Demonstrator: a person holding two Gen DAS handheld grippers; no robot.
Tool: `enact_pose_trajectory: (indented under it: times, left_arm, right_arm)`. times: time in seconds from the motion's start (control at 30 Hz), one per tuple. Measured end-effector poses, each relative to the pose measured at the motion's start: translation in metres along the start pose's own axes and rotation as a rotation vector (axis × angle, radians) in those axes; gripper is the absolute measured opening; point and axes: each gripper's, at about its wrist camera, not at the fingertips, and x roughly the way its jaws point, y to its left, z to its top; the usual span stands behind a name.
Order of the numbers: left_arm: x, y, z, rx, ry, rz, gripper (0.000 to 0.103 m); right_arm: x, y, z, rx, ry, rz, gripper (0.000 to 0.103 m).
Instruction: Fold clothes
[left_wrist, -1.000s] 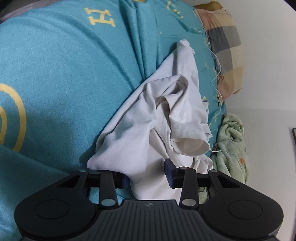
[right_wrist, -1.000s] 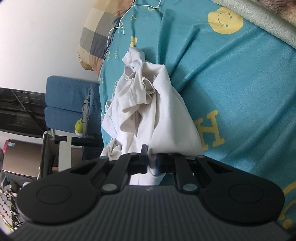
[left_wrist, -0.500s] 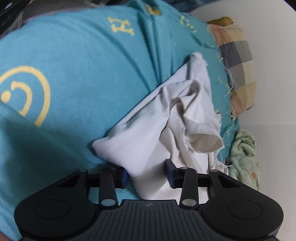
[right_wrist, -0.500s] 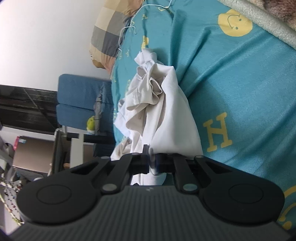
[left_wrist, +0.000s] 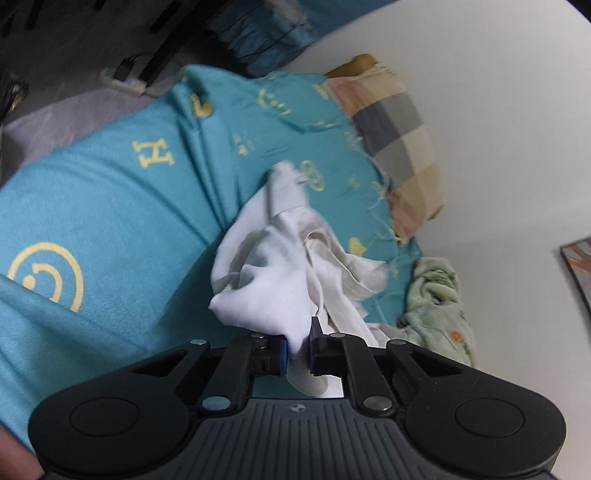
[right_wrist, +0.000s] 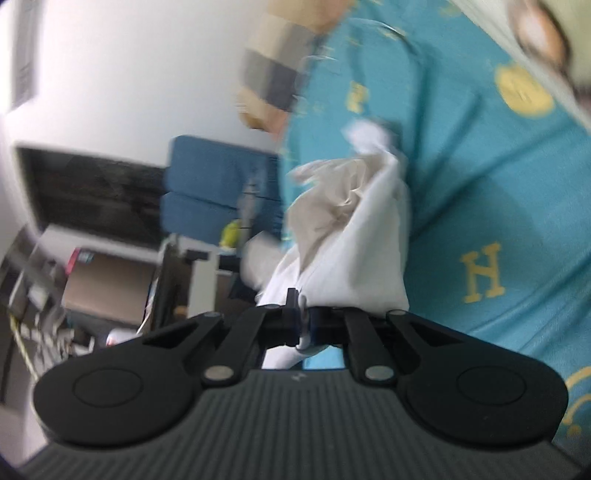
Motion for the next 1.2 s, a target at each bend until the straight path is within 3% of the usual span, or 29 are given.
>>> enact_pose_trajectory:
  times: [0.13, 0.3, 0.47, 0.6, 0.8, 1.0, 1.2]
  left_arm:
    - [-0.032, 0.0, -0.022, 0.009, 0.013, -0.007, 0.01]
    - [-0.115, 0.043, -0.066, -0.052, 0.051, -0.065, 0.01]
    - [-0.124, 0.05, -0.062, -0.094, 0.048, -0.09, 0.011]
    - [-0.094, 0.039, -0.034, -0.138, 0.03, -0.092, 0.012]
    - [-0.013, 0.02, 0.023, -0.177, 0.006, -0.082, 0.012]
    - [0.089, 0.019, 0.077, -0.167, 0.033, -0.013, 0.012]
    - [0.172, 0.044, 0.104, -0.132, 0.077, 0.057, 0.013]
  right_arm:
    - [-0.026, 0.006, -0.03, 0.013, 0.009, -0.062, 0.008]
    - [-0.065, 0.002, -0.07, 0.04, 0.014, -0.078, 0.008]
    - [-0.069, 0.019, -0.073, 0.031, 0.005, -0.081, 0.008]
    - [-0.039, 0.031, -0.049, 0.033, -0.01, -0.099, 0.008]
    - [0.027, 0.027, 0.007, 0.083, -0.03, -0.157, 0.008]
    - [0.1, -0.007, 0.058, 0.111, 0.002, -0.237, 0.008]
    - [0.154, -0.052, 0.084, 0.141, 0.053, -0.286, 0.008]
